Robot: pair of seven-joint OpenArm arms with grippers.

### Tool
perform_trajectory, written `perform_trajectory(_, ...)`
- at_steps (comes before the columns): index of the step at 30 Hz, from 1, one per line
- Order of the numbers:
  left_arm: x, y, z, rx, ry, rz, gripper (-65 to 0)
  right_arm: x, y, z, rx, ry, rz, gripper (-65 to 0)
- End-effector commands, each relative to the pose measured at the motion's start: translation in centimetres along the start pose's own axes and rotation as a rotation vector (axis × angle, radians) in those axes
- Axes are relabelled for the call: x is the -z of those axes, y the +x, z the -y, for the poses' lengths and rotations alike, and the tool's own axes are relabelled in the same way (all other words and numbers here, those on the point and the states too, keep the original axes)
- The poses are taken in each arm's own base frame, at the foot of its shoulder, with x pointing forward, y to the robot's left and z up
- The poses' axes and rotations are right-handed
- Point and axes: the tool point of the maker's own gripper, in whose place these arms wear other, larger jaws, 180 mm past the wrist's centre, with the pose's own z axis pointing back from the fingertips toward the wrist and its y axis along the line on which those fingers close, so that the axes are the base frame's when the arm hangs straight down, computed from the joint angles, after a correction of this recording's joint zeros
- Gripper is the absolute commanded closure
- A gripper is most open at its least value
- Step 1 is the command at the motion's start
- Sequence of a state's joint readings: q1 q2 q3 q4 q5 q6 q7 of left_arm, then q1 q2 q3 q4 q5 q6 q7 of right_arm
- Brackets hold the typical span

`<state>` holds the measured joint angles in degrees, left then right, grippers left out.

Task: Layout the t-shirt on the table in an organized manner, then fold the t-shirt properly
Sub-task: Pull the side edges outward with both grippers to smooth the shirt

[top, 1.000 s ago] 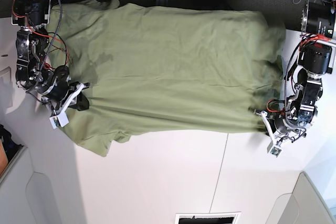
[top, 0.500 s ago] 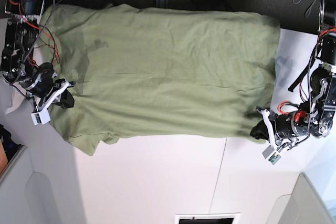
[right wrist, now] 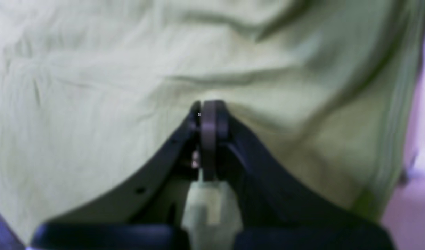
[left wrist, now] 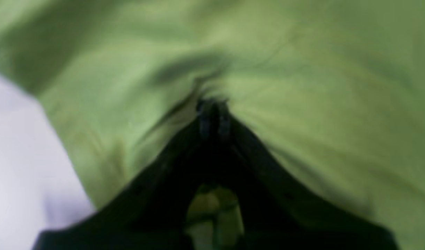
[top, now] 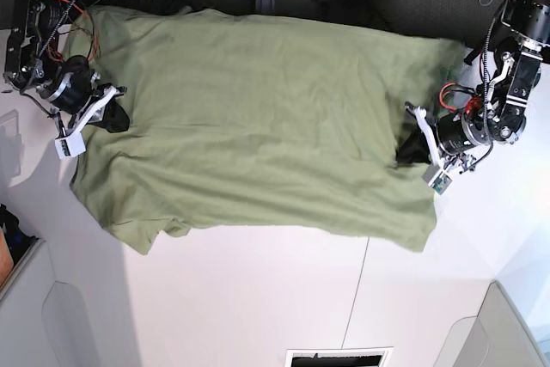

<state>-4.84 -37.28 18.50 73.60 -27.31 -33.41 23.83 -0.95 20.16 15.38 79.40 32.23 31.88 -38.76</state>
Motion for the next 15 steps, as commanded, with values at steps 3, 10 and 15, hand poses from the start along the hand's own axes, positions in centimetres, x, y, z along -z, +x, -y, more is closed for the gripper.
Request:
perform_trajectory(3, 1.1, -2.0, -2.3, -0.009, 0.071, -0.137, -3.5, 0.5, 1.1, 2.1, -0.006, -0.054, -0.012, 0.0)
perform_trajectory(10, 3.7, 2.3, -4.8, -0.069, 0.104, -0.085, -3.5, 2.2, 6.1, 3.7, 0.043, -0.054, 0.070, 0.0)
perform_trajectory(15, 3.8, 4.8, -6.4, -0.089, 0.124, -0.058, -3.5, 2.4, 9.9, 3.9, 0.040, -0.050, 0.127, 0.0)
